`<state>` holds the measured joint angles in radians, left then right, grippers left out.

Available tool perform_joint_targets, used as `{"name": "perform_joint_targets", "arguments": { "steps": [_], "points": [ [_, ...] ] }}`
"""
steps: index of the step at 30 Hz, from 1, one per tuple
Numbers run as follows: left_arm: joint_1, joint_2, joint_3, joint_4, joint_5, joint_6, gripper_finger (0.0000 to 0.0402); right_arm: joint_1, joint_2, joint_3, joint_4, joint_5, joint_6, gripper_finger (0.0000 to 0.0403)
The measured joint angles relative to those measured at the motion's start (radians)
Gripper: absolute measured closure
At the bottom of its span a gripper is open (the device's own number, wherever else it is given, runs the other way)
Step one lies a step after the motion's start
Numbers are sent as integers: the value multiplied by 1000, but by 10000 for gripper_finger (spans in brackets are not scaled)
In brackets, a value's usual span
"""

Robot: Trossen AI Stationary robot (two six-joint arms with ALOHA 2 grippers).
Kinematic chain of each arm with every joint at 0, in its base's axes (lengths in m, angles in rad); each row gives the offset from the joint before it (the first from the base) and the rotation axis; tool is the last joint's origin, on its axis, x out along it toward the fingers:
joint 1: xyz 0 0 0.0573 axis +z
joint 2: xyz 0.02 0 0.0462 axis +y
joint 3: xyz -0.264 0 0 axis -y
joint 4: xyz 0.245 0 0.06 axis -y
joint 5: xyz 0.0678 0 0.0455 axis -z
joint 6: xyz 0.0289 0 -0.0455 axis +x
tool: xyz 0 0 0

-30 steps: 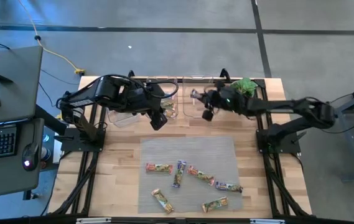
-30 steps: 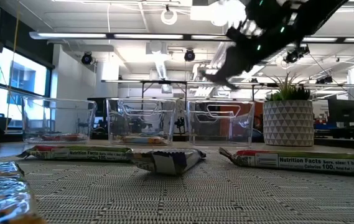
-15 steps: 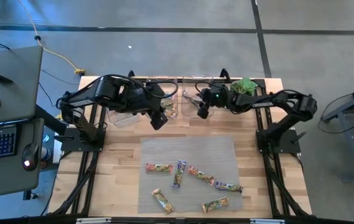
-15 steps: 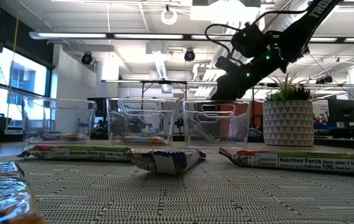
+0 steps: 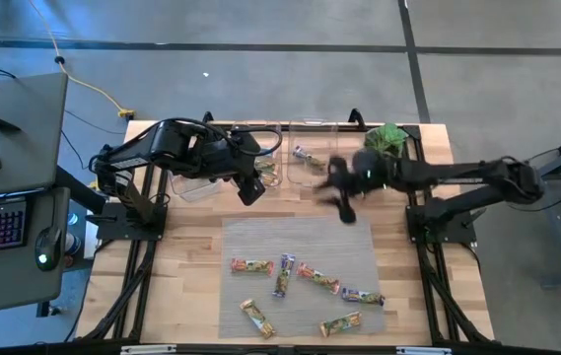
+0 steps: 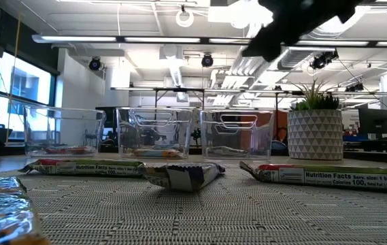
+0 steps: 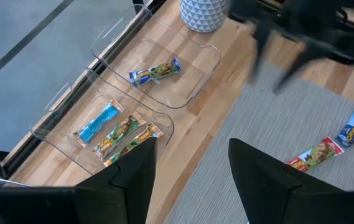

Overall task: Pick and place Granola Bars by type
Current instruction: Put the red granola bar into the left transparent bin

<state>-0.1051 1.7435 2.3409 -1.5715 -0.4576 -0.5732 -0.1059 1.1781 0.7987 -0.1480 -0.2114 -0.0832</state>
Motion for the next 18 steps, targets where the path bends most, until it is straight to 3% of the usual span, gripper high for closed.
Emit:
{"name": "perform_joint_targets", "arguments": {
  "steps": [5, 8, 12, 18],
  "points": [
    [0, 0, 0, 0, -1, 0, 208, 265, 49, -1, -77, 253, 48, 252],
    [0, 0, 0, 0, -2, 0, 208, 374, 116, -1, -71, 345, 142, 252],
    [0, 0, 0, 1, -3, -9, 208, 457, 218, -1, -40, 355, 248, 252],
    [0, 0, 0, 3, -3, -31, 208, 518, 361, -2, 83, 260, 394, 252]
  ]
}}
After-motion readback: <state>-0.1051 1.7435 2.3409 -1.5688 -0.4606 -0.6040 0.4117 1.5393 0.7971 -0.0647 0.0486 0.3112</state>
